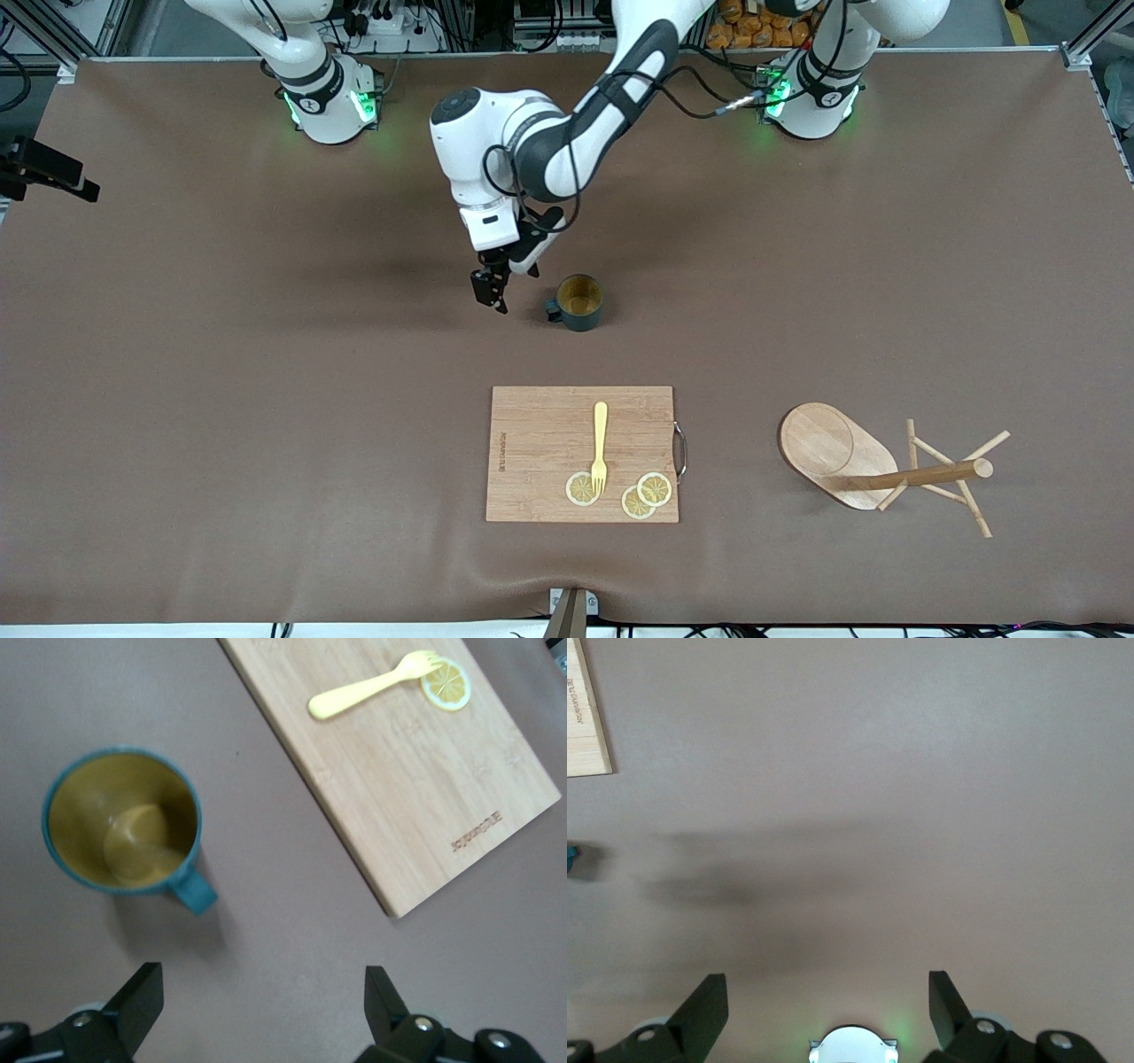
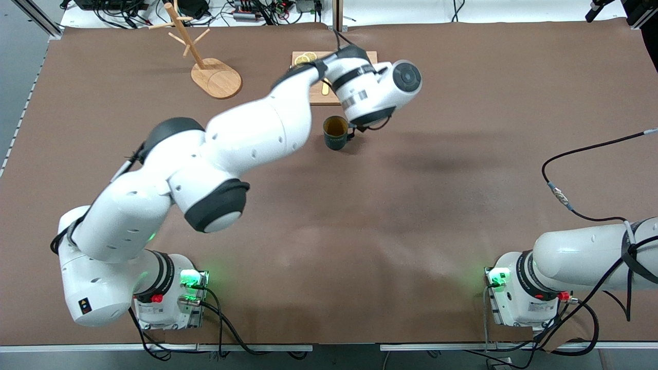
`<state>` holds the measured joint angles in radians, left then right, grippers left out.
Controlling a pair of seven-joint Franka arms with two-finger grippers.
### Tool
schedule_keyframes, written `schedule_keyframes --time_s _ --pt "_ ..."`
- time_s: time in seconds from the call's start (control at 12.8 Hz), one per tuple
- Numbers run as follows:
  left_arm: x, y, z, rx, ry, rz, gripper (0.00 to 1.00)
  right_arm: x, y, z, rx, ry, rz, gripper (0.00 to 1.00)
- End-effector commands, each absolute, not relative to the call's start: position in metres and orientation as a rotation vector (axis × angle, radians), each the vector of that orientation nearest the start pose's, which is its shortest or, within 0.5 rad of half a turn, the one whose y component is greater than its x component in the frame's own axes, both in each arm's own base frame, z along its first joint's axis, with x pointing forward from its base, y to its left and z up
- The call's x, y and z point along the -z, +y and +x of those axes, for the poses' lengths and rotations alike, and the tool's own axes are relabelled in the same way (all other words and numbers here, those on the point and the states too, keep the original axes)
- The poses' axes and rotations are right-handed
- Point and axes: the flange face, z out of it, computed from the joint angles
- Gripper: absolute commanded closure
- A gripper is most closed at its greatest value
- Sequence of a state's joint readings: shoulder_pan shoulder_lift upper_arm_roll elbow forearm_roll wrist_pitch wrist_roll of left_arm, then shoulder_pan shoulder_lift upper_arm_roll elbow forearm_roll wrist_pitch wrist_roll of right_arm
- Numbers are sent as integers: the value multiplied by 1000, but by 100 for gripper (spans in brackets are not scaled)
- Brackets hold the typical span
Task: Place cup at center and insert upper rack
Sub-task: 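Move the left gripper over the teal mug at the center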
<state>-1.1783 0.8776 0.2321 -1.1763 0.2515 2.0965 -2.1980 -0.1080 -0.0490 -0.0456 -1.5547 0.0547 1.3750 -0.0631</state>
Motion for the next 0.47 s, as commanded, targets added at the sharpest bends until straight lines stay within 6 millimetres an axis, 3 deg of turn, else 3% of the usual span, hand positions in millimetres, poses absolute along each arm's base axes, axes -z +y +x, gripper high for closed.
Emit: schedule_keyframes --time_s 0.0,0.39 --pt "-251 -660 413 791 -1546 -2696 0 -653 -69 506 -196 209 -3066 0" --pt "-207 -674 378 1026 -1320 -2689 0 -665 -69 505 -183 195 -3074 0"
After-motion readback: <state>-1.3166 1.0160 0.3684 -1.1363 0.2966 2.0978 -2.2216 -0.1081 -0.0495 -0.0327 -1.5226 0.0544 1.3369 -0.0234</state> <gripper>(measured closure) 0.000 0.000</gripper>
